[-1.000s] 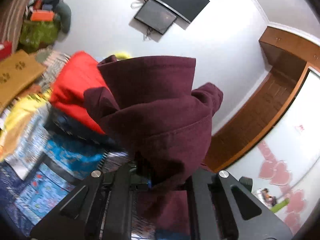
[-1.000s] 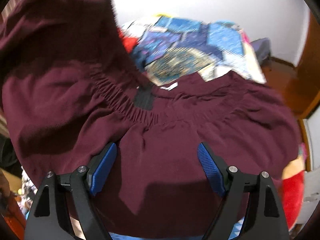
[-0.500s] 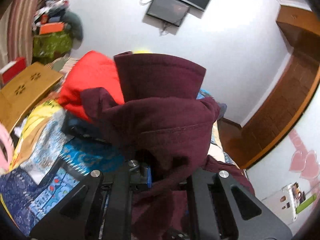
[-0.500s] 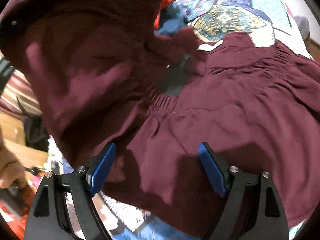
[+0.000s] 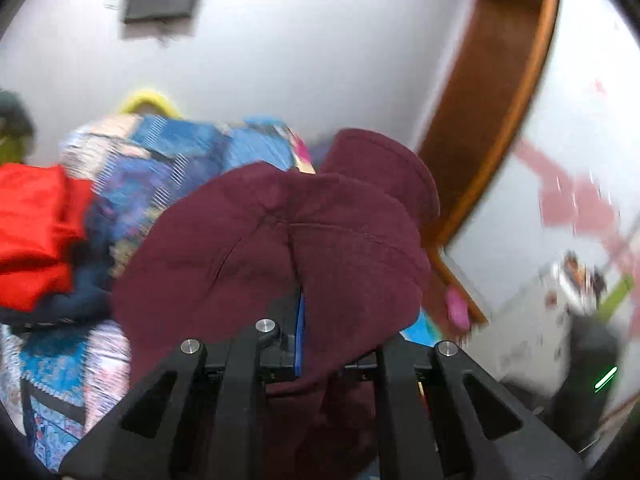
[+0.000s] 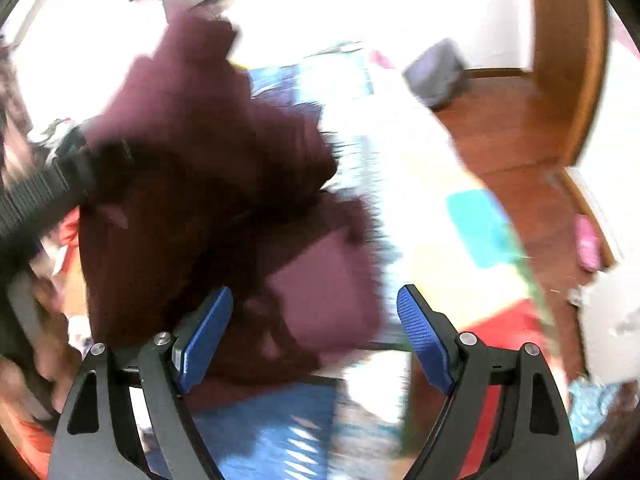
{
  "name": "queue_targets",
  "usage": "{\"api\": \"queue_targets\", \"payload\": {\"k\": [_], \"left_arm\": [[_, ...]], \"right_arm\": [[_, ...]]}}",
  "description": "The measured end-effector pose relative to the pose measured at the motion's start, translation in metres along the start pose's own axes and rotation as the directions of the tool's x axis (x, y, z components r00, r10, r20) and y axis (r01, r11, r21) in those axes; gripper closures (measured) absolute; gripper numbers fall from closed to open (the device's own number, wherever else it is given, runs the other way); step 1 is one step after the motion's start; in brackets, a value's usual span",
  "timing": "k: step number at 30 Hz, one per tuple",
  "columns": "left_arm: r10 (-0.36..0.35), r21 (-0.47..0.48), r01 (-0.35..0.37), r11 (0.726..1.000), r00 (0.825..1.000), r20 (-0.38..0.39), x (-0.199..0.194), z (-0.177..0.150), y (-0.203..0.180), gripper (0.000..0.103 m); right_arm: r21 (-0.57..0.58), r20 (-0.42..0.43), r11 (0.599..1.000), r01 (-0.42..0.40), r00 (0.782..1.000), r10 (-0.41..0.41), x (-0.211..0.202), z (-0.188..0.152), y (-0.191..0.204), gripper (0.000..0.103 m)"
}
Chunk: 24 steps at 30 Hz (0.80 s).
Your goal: Fold large clothes
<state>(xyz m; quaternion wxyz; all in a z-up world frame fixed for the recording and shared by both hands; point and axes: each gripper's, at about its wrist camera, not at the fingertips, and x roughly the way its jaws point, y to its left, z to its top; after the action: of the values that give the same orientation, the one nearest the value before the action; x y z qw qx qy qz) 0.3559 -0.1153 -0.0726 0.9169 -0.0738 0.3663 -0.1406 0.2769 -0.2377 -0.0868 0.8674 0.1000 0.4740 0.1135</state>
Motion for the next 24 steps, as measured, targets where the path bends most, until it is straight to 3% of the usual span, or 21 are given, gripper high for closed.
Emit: {"api": "queue_targets", "payload": {"k": [3,5,8,10,12,14,17,20,24], "left_arm": [[-0.019,0.091,0.033,0.995,0.990,-0.142,0.030,-0.034,-0.020,0.093],[-0.020,0.141,0.048,0.989,0.981,-0.193,0.035,-0.051,-0.026,0.090],[0.008,0.221,0.039,0.974,0.978,-0.208,0.027,-0.063,-0.034,0.080],[0.010,0.228,0.040,0.973,0.976,-0.217,0.017,-0.062,-0.031,0.076],[-0.018,0.221,0.069,0.973,0.974,-0.225,0.003,-0.058,-0.030,0.065],[-0.022,0.219,0.065,0.974,0.980,-0.196,-0.014,-0.052,-0.026,0.038],[-0.034,0.212,0.049,0.976,0.997,-0.073,-0.048,-0.041,-0.015,0.010],[-0.010,0.197,0.004,0.980,1.000,0.029,-0.073,-0.029,0.010,0.008],[0.145,0.184,-0.155,0.971,0.987,0.064,-0.074,-0.019,0.051,0.008]], "right_arm": [[0.016,0.008,0.999,0.050,0.999,-0.051,-0.011,-0.006,-0.027,0.021],[0.025,0.006,0.997,0.072,0.997,-0.073,-0.013,-0.009,-0.036,0.021],[0.032,0.022,0.996,0.080,0.997,-0.081,-0.021,-0.011,-0.044,0.021],[0.033,0.041,0.997,0.073,0.996,-0.074,-0.031,-0.011,-0.040,0.021],[0.035,0.079,0.997,0.065,0.995,-0.067,-0.041,-0.007,-0.036,0.021],[0.020,0.115,0.999,0.045,0.992,-0.047,-0.054,-0.005,-0.028,0.021],[-0.027,0.157,0.999,0.020,0.987,-0.016,-0.067,-0.003,-0.014,0.021],[-0.100,0.183,0.995,-0.013,0.983,0.031,-0.064,0.010,0.010,0.020],[-0.176,0.168,0.984,-0.028,0.984,0.058,-0.050,0.026,0.036,0.020]]}}
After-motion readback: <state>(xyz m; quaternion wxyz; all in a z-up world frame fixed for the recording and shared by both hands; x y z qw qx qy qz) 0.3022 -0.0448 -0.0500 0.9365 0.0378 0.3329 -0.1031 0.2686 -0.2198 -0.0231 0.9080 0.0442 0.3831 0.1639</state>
